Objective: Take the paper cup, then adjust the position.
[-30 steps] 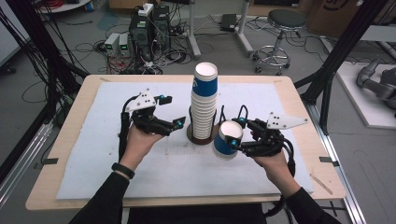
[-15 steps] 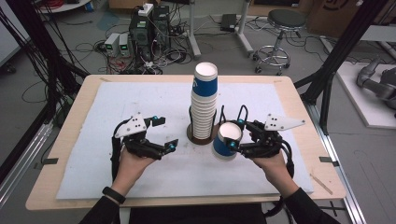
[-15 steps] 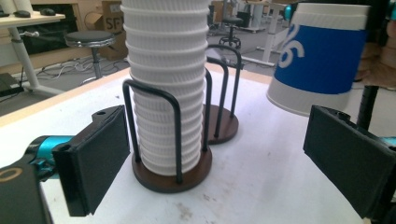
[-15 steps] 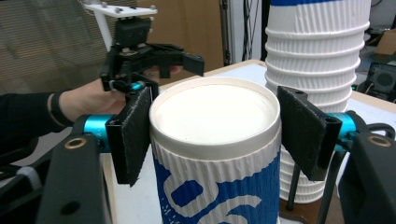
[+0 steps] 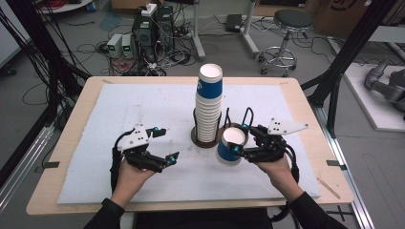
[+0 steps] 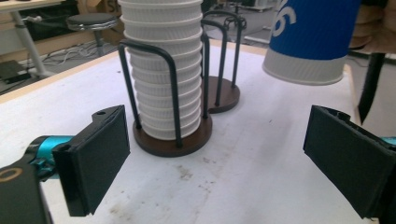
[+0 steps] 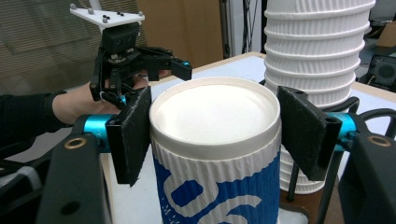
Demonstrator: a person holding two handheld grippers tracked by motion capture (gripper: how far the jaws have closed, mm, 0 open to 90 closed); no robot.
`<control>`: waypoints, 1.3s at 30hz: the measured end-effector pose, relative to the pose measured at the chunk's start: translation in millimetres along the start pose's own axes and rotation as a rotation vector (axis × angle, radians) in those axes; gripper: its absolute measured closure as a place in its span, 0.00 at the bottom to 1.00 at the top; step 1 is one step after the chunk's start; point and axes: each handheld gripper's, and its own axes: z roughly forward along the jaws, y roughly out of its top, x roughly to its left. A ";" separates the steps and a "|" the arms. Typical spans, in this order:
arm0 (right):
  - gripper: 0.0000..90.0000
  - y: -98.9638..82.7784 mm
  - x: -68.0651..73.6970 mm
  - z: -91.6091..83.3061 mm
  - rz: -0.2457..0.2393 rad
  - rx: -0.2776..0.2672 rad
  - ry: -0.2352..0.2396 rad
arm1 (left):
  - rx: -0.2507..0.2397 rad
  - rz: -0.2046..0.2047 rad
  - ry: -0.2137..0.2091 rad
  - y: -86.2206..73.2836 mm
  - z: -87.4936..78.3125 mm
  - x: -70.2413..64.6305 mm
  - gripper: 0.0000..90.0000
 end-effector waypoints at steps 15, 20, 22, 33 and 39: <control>0.34 -1.6 -0.6 -1.2 0.004 0.003 -0.004 | 0.008 0.023 0.007 0.1 5.9 -8.5 0.08; 0.34 -1.7 -0.1 0.6 0.005 0.003 -0.002 | 0.010 0.026 -0.011 1.0 8.0 -12.5 0.08; 0.34 -1.9 -0.5 1.0 0.001 0.003 -0.001 | 0.007 0.029 -0.025 1.7 9.9 -14.4 0.08; 0.34 -2.3 1.4 2.1 0.001 0.002 0.020 | -0.025 0.044 -0.139 7.1 30.2 -31.8 0.08; 0.34 -3.1 2.6 3.6 0.008 0.002 0.033 | -0.026 0.051 -0.179 9.3 38.1 -40.7 0.08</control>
